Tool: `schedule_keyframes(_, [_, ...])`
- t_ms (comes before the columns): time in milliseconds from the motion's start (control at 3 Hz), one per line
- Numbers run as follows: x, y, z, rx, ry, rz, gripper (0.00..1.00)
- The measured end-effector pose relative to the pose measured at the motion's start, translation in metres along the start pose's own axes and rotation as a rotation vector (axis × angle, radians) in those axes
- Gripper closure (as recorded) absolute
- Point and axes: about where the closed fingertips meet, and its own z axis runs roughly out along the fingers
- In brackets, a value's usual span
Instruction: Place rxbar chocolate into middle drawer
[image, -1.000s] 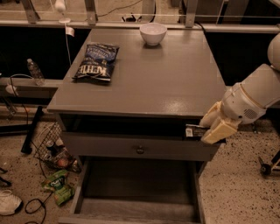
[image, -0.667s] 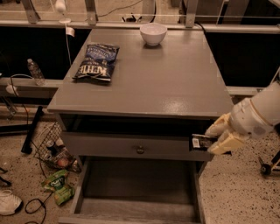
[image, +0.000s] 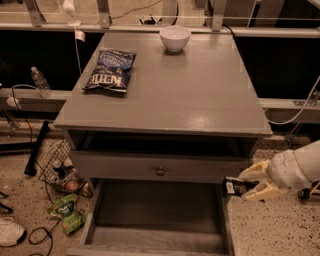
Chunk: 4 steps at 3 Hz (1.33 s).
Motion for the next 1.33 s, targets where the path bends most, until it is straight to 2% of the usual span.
schedule_keyframes(333, [0.017,0.007,0.036,-0.017,0.0,-0.008,1.0])
schedule_keyframes(667, [0.031,0.016,0.081,-0.07,-0.001,-0.008,1.0])
schedule_keyframes(1000, [0.031,0.016,0.081,-0.07,-0.001,-0.008,1.0])
schedule_keyframes(1333, [0.047,0.022,0.095,-0.042,-0.018,0.013,1.0])
